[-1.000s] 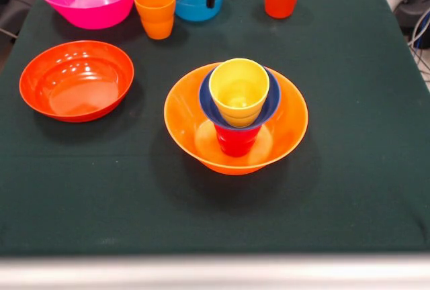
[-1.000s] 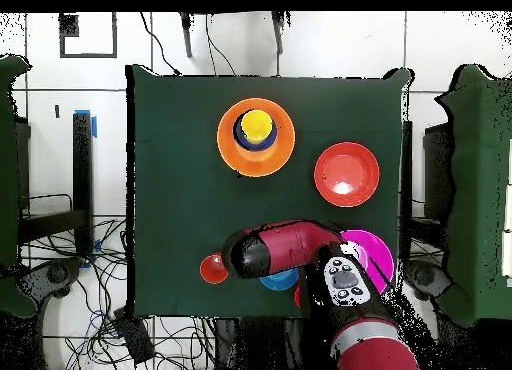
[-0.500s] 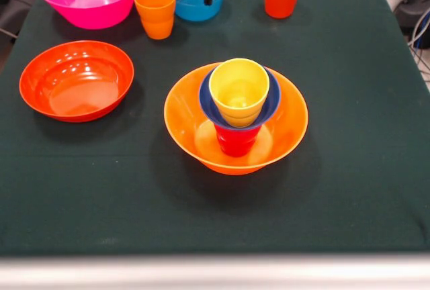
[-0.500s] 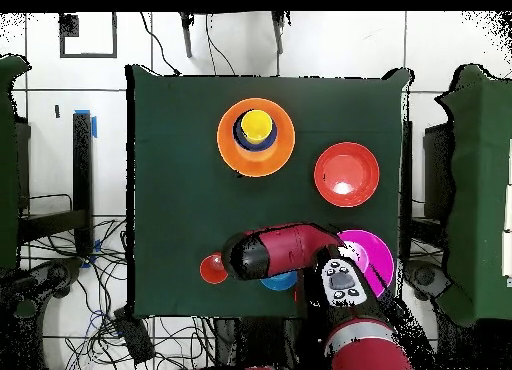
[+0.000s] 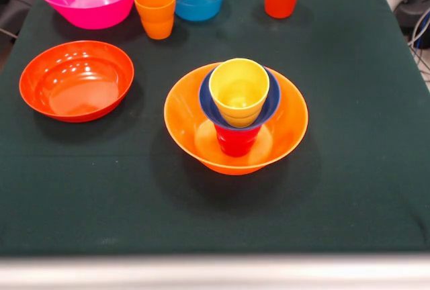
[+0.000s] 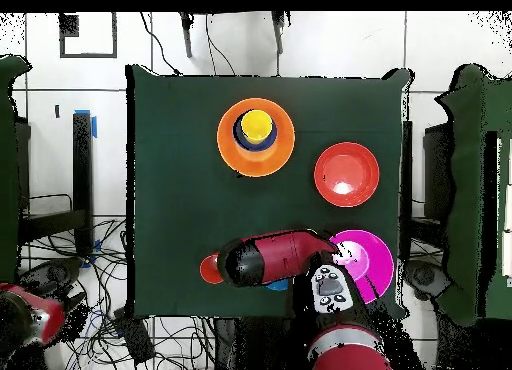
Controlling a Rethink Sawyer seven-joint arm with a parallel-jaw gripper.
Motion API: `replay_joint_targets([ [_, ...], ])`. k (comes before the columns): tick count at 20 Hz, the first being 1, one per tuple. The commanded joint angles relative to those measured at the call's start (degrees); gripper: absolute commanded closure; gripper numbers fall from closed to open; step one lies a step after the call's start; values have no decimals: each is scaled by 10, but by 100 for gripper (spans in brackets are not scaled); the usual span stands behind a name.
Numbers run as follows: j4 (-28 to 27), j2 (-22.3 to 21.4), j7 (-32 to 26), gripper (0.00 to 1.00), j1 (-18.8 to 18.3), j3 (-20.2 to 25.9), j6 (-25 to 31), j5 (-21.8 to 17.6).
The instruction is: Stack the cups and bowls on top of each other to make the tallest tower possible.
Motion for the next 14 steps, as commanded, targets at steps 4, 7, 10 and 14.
replay_joint_targets([
  [4,27,33,126,0,27,-1,-11,27],
  [7,31,43,138,0,35,-1,-25,24],
  [10,34,57,140,0,32,6,-48,14],
  [14,34,78,138,0,29,13,-75,3],
])
